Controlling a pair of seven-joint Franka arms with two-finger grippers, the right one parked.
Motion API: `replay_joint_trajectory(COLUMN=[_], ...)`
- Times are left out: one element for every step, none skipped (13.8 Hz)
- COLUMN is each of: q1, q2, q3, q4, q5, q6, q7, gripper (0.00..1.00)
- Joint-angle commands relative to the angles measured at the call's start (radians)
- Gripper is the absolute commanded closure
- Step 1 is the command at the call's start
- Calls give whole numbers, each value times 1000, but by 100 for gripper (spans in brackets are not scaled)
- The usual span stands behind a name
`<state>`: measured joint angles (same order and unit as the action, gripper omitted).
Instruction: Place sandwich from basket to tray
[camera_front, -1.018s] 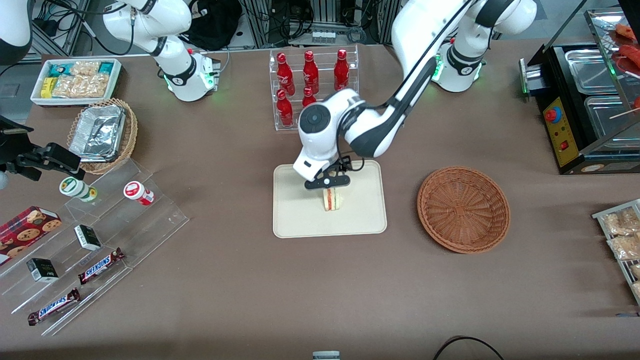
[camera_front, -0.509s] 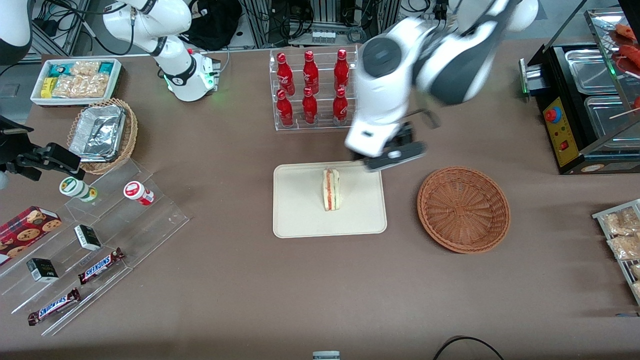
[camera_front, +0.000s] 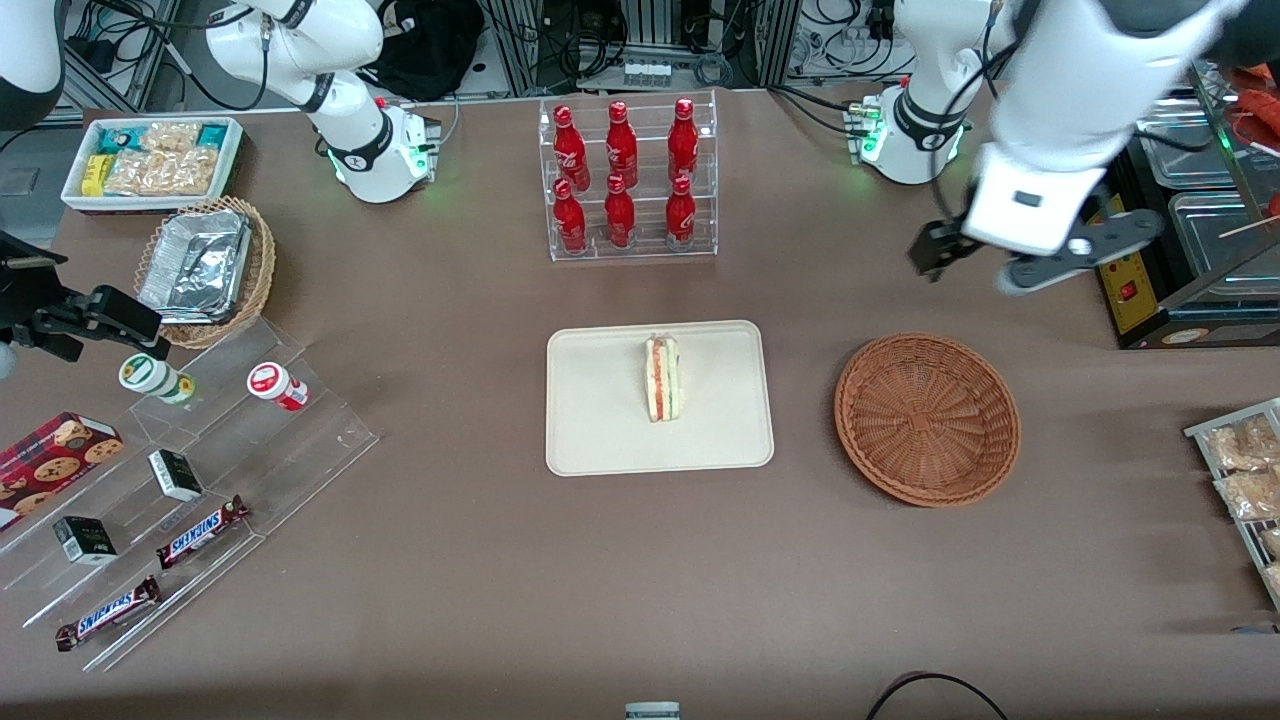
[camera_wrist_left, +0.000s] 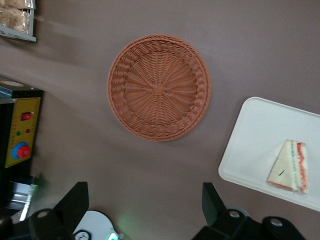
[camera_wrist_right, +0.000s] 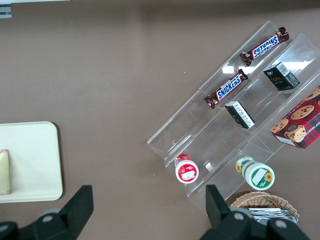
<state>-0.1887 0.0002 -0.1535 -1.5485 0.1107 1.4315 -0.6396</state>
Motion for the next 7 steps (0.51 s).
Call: replay_joint_trajectory(q1=[78,81,86,86,87,87,89], q2=[-42,-43,-43,-40,-40,-40,-34], q3=[-11,-8,20,46,67,89,109], q4=[-27,-24,-19,0,7,10,13], q5=[-40,-37,-36,-34,-36,-36,-42], q6=[-37,-45,-43,-48,-52,-62,-56], q7=[109,124,171,266,358,417,473], gripper=[0,0,0,0,0,0,0])
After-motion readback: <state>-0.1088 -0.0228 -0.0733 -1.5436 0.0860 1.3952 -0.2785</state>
